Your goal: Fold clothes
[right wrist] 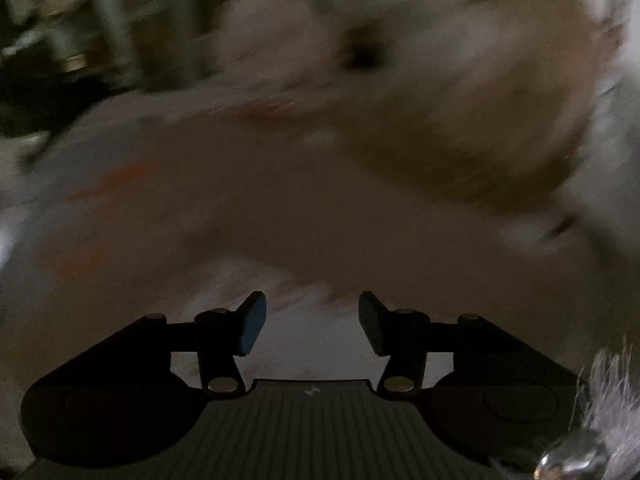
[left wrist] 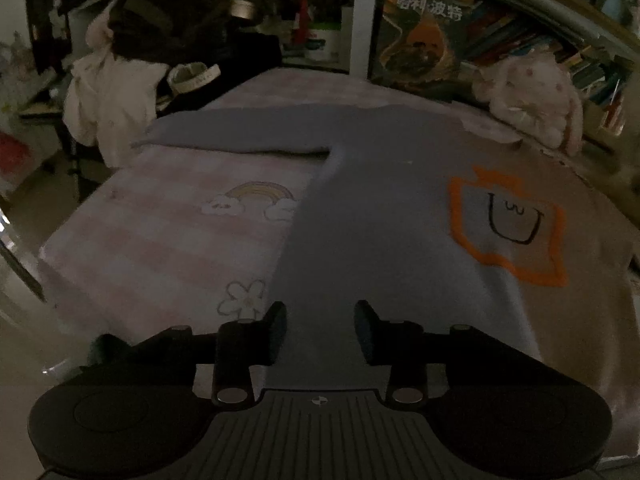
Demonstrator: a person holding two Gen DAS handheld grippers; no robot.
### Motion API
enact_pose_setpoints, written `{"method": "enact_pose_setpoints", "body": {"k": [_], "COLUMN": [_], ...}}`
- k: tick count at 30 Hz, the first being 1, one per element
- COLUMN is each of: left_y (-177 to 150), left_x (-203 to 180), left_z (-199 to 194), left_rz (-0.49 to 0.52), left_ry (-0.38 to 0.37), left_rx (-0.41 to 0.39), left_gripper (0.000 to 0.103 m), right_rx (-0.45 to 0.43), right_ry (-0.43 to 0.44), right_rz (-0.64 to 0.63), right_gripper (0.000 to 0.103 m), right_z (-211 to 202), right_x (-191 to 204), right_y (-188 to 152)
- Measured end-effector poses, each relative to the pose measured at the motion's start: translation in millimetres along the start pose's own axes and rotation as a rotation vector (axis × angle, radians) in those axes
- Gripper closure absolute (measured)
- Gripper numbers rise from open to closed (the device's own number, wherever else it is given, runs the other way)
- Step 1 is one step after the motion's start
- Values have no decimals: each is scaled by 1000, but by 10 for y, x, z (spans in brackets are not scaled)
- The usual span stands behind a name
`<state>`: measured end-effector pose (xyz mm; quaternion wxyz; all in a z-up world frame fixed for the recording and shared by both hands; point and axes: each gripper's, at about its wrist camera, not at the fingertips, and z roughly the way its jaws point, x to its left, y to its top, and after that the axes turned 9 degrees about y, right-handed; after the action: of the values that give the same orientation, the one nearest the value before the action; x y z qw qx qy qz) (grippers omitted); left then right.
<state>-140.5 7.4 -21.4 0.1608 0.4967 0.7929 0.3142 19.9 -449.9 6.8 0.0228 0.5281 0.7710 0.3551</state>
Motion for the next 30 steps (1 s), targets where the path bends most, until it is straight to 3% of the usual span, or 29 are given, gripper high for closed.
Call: {"method": "enact_pose_setpoints", "body": {"k": [4, 12, 13, 14, 15, 17, 20, 22, 30], "left_y": [43, 55, 54, 52, 50, 47, 2, -16, 13], "left_x": [176, 410, 404, 398, 392, 380, 215, 125, 396], "left_z": [152, 287, 286, 285, 284, 282, 256, 244, 298], "left_rz": [16, 128, 141, 154, 167, 194, 288, 341, 298], "left_ry": [-75, -145, -173, -201, -230, -286, -377, -400, -426], "left_rx": [30, 52, 56, 60, 64, 72, 66, 45, 55], "left_gripper": [64, 65, 72, 94, 96, 98, 98, 98, 99], "right_rx": [34, 22, 20, 17, 13, -4, -56, -77, -100], "right_ry": [68, -49, -77, -105, -129, -174, -323, -376, -365], "right_rz": [45, 89, 67, 46, 29, 37, 83, 130, 163], "right_gripper": [56, 60, 64, 77, 87, 91, 92, 92, 92], "right_z": [149, 258, 255, 253, 254, 253, 198, 149, 153], "right_x": [555, 1277, 1362, 1447, 1523, 1575, 1517, 1450, 1540], "right_y": [-303, -685, -736, -787, -829, -878, -946, -993, -1081]}}
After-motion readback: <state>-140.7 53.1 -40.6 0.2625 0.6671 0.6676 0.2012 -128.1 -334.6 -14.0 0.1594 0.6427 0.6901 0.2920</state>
